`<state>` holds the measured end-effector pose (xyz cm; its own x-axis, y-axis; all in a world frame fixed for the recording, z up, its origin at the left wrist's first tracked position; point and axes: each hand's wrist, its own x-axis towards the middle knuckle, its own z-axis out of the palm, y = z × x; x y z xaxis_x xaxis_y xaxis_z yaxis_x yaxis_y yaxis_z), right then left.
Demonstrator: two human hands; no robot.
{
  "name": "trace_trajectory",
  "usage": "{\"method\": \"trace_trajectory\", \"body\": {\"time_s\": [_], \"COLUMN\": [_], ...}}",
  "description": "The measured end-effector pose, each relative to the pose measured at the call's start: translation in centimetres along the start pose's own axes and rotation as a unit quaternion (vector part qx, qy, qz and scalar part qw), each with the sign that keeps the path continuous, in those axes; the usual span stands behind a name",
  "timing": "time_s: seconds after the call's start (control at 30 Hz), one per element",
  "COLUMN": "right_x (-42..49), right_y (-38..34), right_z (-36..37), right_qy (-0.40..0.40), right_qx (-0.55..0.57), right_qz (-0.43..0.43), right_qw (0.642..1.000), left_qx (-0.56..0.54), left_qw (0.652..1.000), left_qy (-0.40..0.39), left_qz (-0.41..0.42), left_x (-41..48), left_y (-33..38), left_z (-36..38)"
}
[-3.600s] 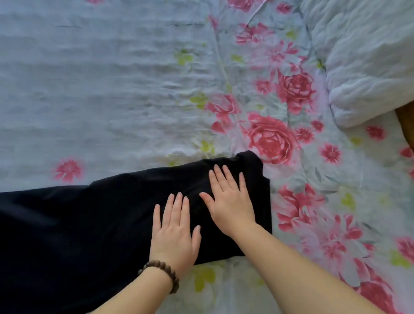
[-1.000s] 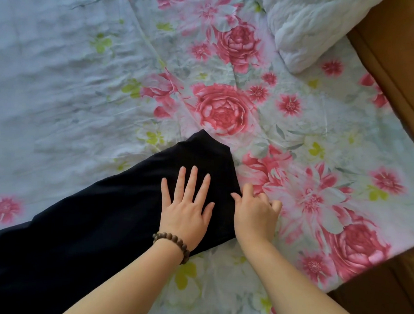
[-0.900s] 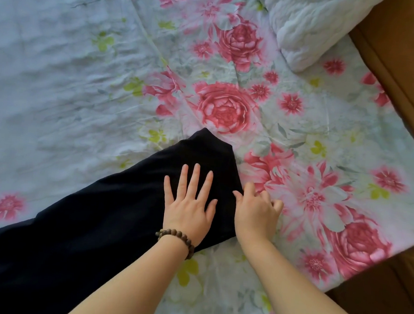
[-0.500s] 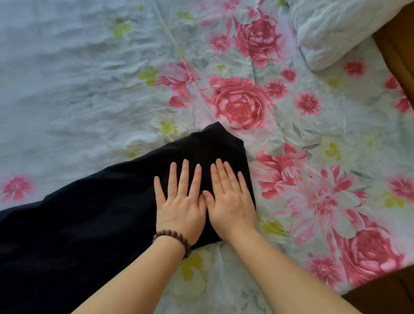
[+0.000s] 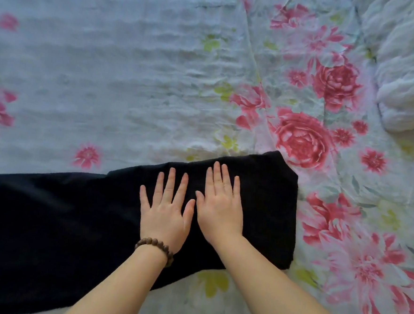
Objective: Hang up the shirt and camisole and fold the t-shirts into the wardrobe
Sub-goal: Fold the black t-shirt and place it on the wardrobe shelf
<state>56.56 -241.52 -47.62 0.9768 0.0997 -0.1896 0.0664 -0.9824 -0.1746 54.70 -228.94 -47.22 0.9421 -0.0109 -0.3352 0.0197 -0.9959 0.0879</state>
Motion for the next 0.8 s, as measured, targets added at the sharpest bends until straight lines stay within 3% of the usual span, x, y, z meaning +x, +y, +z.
{"method": "trace_trajectory", "body": {"time_s": [0.5, 0.8], "right_x": [-3.7, -4.9], "right_y": [-18.5, -23.5], "right_z": [4.8, 6.0], "right_qy": [-0.005, 0.017], "right_qx": [-0.038, -0.067], "right_qz": [-0.115, 0.016], "right_qw": [0.993, 0.997], "left_qx": [-0.016, -0.027], "left_qw": [0.988, 0.996], "left_qy": [0.090, 0.057], "left_qz": [-0.127, -0.067], "left_x": [-6.5, -9.1], "left_y": [-20.6, -29.5], "left_z": [1.7, 1.3]}}
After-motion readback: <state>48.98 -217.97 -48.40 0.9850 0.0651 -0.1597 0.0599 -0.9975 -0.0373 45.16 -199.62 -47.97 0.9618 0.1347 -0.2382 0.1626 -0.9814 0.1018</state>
